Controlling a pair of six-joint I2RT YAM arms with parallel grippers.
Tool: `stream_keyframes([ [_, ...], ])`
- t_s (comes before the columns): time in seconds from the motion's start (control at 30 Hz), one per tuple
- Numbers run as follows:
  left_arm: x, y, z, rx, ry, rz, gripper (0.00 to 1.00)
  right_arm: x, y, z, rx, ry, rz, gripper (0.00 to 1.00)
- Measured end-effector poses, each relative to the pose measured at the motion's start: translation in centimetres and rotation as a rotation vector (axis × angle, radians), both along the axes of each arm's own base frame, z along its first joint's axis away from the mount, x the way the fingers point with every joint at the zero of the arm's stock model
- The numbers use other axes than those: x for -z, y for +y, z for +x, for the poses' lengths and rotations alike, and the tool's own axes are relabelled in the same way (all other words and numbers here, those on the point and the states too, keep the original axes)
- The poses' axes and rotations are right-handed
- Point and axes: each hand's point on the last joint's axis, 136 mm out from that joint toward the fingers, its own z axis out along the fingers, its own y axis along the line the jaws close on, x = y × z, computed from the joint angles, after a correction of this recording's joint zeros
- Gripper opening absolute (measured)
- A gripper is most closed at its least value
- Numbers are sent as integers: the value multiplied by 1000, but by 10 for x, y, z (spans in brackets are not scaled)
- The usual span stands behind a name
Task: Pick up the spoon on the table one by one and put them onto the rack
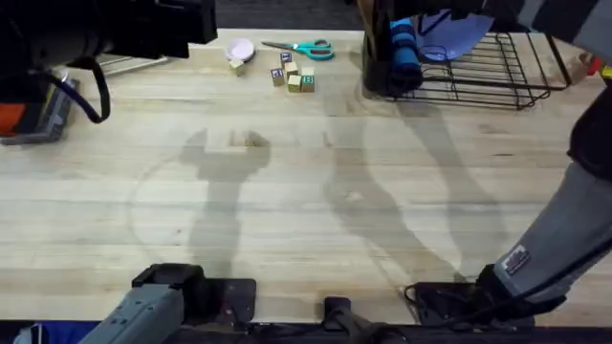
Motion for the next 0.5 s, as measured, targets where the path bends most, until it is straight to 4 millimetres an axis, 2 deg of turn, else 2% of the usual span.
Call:
stream_keyframes([
  [0.13,0,0,0,0,0,0,993,2,0,-1,-1,8,-1,102],
  [0.23,0,0,0,0,0,0,993,3,1,-2,-2,14,-2,229],
  [0.33,0,0,0,0,0,0,993,5,1,-4,-5,26,-7,429],
  [0.37,0,0,0,0,0,0,993,7,1,-5,-3,33,-9,531],
  [0.47,0,0,0,0,0,0,994,6,-5,-7,14,39,-20,939],
  [0.5,0,0,0,0,0,0,993,2,-8,-8,17,37,-23,981],
])
